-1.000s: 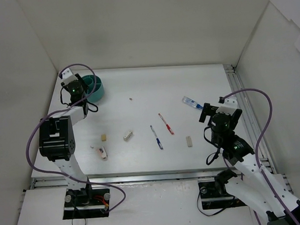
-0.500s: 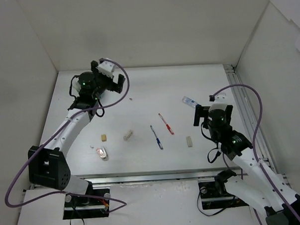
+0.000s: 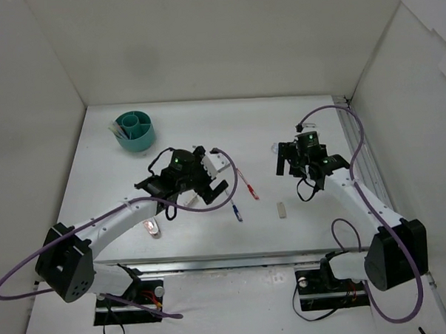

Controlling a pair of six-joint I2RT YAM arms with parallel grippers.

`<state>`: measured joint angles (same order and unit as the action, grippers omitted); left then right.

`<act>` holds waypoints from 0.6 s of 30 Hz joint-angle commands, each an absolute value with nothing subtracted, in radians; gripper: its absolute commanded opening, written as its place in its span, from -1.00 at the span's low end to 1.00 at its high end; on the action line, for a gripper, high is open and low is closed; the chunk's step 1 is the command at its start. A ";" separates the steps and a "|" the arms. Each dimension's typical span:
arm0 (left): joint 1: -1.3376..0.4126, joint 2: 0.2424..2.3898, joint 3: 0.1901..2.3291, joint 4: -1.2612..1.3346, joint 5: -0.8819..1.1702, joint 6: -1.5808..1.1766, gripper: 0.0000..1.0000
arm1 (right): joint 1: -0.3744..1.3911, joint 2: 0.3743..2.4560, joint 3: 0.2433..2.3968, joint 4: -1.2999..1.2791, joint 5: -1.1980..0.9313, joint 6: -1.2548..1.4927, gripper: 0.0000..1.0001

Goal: Sort the stationery into containers
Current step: Pick up the pen from the center of the board.

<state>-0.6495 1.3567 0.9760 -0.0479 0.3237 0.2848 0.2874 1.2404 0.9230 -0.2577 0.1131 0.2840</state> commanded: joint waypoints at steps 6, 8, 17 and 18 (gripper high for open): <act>-0.803 1.414 1.057 -0.152 0.289 0.278 0.99 | 0.229 1.403 1.063 -0.255 -0.070 0.253 0.96; -0.825 1.475 1.091 -0.164 0.238 0.314 0.99 | 0.224 1.414 1.075 -0.255 -0.081 0.238 0.96; -0.900 1.703 1.410 -0.416 0.155 0.512 0.99 | 0.169 1.392 1.071 -0.253 -0.126 0.212 0.96; -0.900 1.674 1.404 -0.385 0.153 0.534 0.99 | 0.164 1.385 1.060 -0.252 -0.097 0.219 0.96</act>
<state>-0.8856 1.7485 1.3270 -0.3454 0.2012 0.4206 0.1848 1.4223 1.0435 -0.2665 -0.0959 0.2306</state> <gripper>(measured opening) 0.996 0.979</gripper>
